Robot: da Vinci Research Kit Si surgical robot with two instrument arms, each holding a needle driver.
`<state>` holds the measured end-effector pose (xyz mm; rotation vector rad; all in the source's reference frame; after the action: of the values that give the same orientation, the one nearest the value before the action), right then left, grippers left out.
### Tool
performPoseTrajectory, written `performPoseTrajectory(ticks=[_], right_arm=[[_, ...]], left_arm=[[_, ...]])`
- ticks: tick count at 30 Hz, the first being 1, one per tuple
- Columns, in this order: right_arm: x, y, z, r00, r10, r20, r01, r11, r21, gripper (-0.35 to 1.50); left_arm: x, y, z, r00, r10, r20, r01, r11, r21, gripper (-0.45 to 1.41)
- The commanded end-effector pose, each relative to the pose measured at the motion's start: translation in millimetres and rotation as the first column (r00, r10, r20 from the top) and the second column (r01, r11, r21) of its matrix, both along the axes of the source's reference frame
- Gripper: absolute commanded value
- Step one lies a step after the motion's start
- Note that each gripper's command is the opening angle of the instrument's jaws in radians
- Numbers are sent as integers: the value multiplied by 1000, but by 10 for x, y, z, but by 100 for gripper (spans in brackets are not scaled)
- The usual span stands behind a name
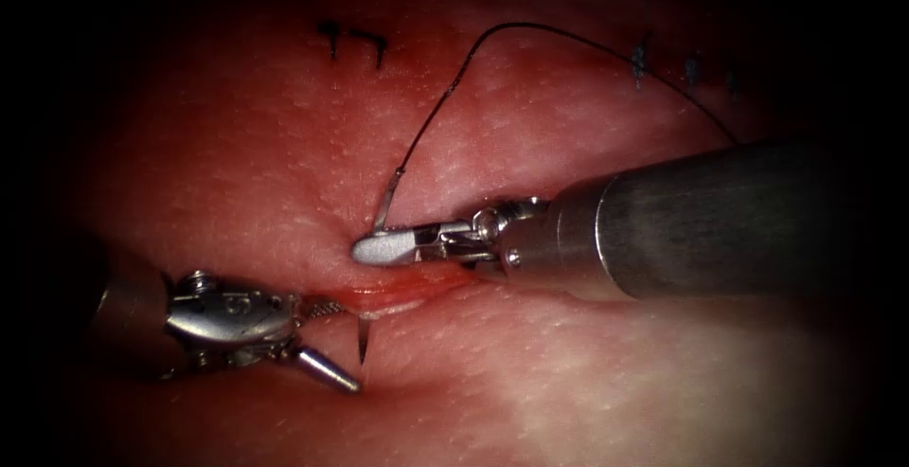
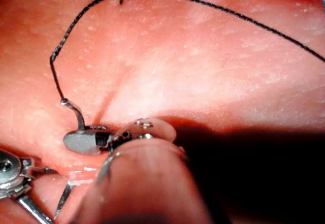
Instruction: Wound Closure
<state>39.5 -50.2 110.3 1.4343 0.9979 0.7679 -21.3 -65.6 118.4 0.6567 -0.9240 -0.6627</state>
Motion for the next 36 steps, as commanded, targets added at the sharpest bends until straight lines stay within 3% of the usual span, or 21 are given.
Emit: performPoseTrajectory(ticks=[1, 2, 4, 5, 9, 12, 19, 27, 28, 31, 32, 33, 34, 36], right_arm=[[8, 2, 4, 999, 41, -27, -44, 993, -105, 106], [12, 19, 4, 993, 107, -46, -115, 969, -219, 118], [14, 38, 4, 982, 185, -41, -189, 932, -310, 120], [16, 62, 3, 965, 255, -57, -254, 860, -443, 128], [7, 98, -5, 939, 328, -105, -322, 733, -599, 128], [5, 107, -11, 920, 360, -153, -376, 702, -605, 128], [25, 113, -12, 915, 363, -178, -388, 663, -640, 122], [50, 122, 1, 928, 342, -147, -340, 620, -707, 122], [53, 123, 4, 932, 335, -140, -329, 616, -716, 116], [54, 119, 9, 951, 295, -90, -262, 621, -739, -6], [53, 118, 9, 953, 293, -84, -256, 620, -741, -35], [51, 117, 9, 949, 307, -68, -250, 609, -753, -35], [49, 118, 9, 939, 343, -13, -258, 679, -687, -35], [47, 117, 9, 939, 343, 16, -262, 744, -615, -35]], left_arm=[[-4, -11, 4, 1000, 1, 1, -1, 1000, 3, 77], [-5, -12, 4, 1000, 0, 0, 0, 1000, 3, 77], [-5, -12, 4, 1000, 0, 0, 0, 1000, 3, 77], [-5, -12, 4, 1000, 0, 0, 0, 1000, 3, 77], [-4, -12, 4, 1000, 1, 1, -1, 1000, 3, 77], [-5, -12, 4, 1000, 0, 0, 0, 1000, 3, 77], [-4, -12, 4, 1000, 0, 0, 0, 1000, 3, 77], [-4, -13, 4, 1000, 1, 1, -1, 1000, 3, 77], [-4, -13, 4, 1000, 3, 2, -3, 1000, 4, 77], [-4, -13, 4, 1000, 3, 2, -3, 1000, 4, 77], [-3, -13, 4, 1000, 4, 3, -4, 1000, 4, 77], [-3, -13, 4, 1000, 4, 3, -4, 1000, 4, 77], [-3, -13, 4, 1000, 4, 3, -4, 1000, 4, 77], [-3, -13, 4, 1000, 4, 3, -4, 1000, 4, 77]])
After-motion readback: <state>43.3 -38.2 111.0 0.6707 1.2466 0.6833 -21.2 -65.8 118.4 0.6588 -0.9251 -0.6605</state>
